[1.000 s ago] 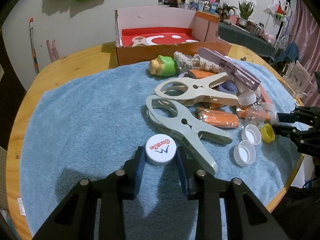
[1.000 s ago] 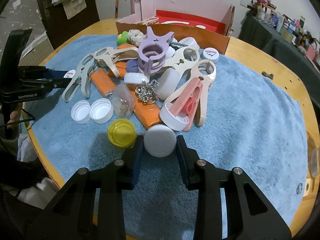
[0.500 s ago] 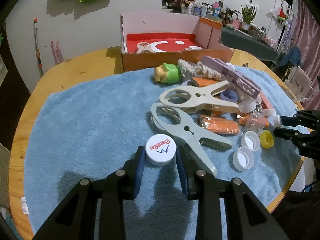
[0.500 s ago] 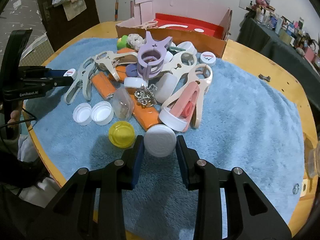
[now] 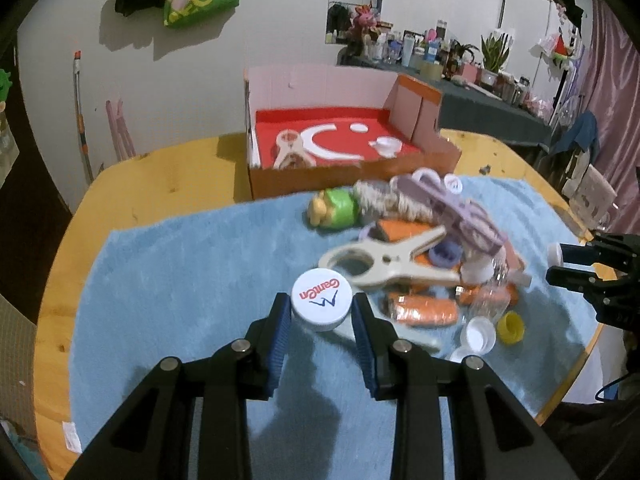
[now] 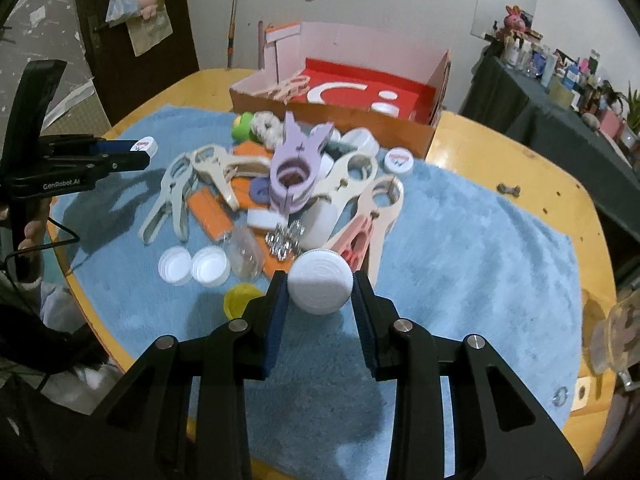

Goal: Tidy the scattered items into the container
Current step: 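Lift both caps and carry them toward the red-lined box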

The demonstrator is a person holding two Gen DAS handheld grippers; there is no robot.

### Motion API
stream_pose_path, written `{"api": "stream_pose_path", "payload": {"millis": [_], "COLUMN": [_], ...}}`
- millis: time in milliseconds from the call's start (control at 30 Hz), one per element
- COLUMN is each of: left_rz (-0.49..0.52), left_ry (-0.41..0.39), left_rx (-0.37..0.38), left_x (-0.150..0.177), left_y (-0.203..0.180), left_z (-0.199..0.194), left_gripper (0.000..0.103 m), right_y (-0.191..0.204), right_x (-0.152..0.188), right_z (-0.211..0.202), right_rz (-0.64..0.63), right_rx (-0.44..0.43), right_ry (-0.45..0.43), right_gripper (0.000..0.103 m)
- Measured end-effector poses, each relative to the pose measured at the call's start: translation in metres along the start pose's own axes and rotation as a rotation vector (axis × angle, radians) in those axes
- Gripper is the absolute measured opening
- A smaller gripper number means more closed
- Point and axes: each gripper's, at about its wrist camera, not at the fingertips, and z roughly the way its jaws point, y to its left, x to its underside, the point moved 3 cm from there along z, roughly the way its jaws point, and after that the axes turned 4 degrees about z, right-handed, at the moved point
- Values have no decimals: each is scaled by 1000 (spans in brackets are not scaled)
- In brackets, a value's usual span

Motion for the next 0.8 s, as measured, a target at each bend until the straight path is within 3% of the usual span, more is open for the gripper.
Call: {"api": "stream_pose_path", "payload": {"millis": [367, 800], "left_rz": [23, 30], "left_ry": [-42, -51], "left_rx": [-4, -6], "left_x": [-37, -53], "left_y": [-1, -1], "left_z": [-3, 2], "left_gripper": [33, 34], "right_y": [-11, -18], "right_x": [-30, -50], "right_z": [-7, -7], "right_rz": [6, -1], "right_rx": [6, 11], "right_ry": [-34, -52], "right_gripper": [31, 31]}}
